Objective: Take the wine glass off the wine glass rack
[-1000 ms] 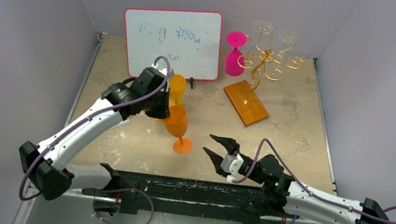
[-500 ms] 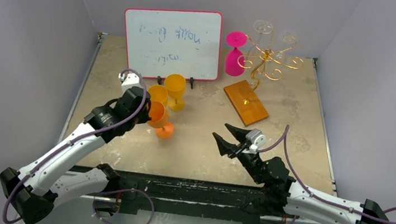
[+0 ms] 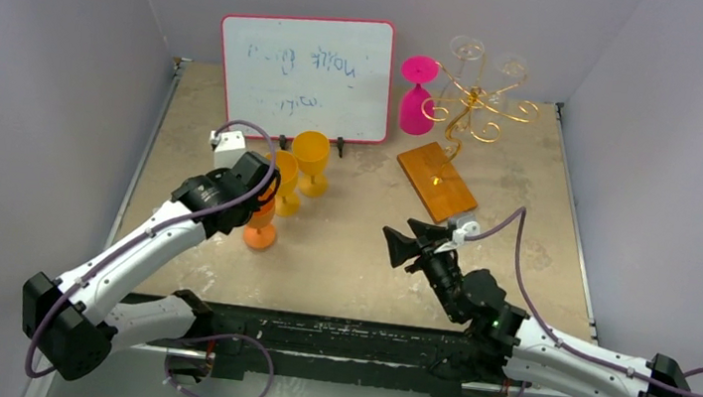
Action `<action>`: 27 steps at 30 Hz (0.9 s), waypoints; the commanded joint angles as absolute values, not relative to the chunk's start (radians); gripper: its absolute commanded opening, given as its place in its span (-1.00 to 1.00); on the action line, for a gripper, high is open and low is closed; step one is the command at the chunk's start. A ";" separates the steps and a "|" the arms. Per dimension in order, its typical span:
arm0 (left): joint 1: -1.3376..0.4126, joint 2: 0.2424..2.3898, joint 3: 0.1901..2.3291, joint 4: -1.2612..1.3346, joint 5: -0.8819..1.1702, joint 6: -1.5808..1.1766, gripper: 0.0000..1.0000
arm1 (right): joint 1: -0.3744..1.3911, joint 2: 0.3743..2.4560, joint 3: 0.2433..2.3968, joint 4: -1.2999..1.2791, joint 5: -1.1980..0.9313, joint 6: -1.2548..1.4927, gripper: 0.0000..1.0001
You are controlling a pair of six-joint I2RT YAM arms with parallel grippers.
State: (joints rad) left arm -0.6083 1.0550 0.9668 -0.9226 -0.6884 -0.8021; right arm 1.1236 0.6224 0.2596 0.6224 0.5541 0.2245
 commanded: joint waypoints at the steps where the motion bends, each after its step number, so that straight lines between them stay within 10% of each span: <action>1: -0.512 1.089 0.963 -0.842 -0.648 -0.770 -1.00 | 1.124 0.642 0.350 0.442 0.698 0.363 0.25; 9: -0.475 1.084 0.911 -0.750 -0.586 -0.768 -1.00 | 1.124 0.612 0.406 0.198 0.751 0.583 0.60; 27: -0.471 1.123 0.957 -0.792 -0.576 -0.692 -0.99 | 1.123 0.643 0.447 -0.030 0.898 0.838 0.60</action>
State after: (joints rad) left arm -0.4778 1.1206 0.9195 -0.7856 -0.6014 -0.7200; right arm 1.1236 0.6411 0.3782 0.0502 0.8085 0.7464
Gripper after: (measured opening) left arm 0.026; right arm 0.795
